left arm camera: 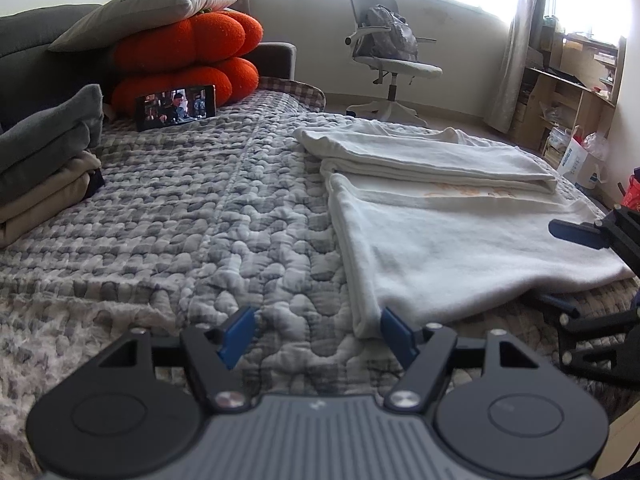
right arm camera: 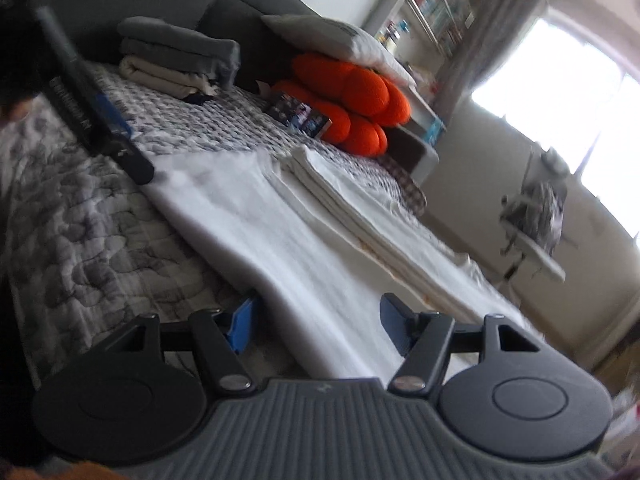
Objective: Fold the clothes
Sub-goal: 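Move both grippers to the long side edge of the white sweatshirt, then close both grippers on the sweatshirt side edge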
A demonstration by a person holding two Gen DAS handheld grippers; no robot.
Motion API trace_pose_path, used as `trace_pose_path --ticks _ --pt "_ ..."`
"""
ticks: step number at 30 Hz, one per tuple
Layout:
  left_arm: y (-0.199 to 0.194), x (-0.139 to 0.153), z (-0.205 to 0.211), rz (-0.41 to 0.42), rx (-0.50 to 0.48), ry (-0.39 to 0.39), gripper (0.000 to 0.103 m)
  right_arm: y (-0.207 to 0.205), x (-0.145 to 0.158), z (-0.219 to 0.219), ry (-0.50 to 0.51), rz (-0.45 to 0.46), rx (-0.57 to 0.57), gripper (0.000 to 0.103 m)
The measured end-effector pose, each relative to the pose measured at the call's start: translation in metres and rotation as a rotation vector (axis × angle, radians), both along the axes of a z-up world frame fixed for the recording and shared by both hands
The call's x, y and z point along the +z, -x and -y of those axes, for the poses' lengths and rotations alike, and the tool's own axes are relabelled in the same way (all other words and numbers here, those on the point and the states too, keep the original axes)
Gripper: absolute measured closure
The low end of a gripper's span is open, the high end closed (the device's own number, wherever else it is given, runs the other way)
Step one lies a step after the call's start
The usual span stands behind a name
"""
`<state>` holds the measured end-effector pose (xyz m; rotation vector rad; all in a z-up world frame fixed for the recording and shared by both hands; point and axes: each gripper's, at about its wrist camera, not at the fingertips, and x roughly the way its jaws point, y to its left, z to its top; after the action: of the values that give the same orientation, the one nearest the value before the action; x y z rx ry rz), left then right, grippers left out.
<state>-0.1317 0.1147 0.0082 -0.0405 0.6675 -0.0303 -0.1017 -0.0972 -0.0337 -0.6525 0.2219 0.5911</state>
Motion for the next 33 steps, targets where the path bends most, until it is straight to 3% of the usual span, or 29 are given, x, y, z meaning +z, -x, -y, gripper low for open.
trace_pose_path --ticks 6,8,10,13,25,33 --pt "-0.001 0.0 0.002 0.003 0.004 -0.009 0.03 0.01 -0.004 0.0 0.015 0.035 0.065 0.036" --pt "0.0 0.0 0.003 0.008 0.005 -0.019 0.03 0.007 -0.003 -0.001 0.007 0.027 0.071 0.042" --pt "0.0 0.001 0.005 0.015 0.005 -0.03 0.03 0.005 -0.002 -0.002 -0.001 0.016 0.08 0.07" --pt "0.001 0.002 0.007 0.027 0.003 -0.05 0.03 0.005 -0.002 -0.006 -0.008 0.006 0.091 0.085" --pt "0.011 0.013 0.011 0.061 -0.028 -0.096 0.028 0.001 0.009 -0.007 -0.082 0.001 0.051 0.085" --pt "0.018 0.018 0.025 0.134 -0.106 -0.157 0.027 -0.006 0.014 -0.006 -0.123 -0.02 0.029 0.085"
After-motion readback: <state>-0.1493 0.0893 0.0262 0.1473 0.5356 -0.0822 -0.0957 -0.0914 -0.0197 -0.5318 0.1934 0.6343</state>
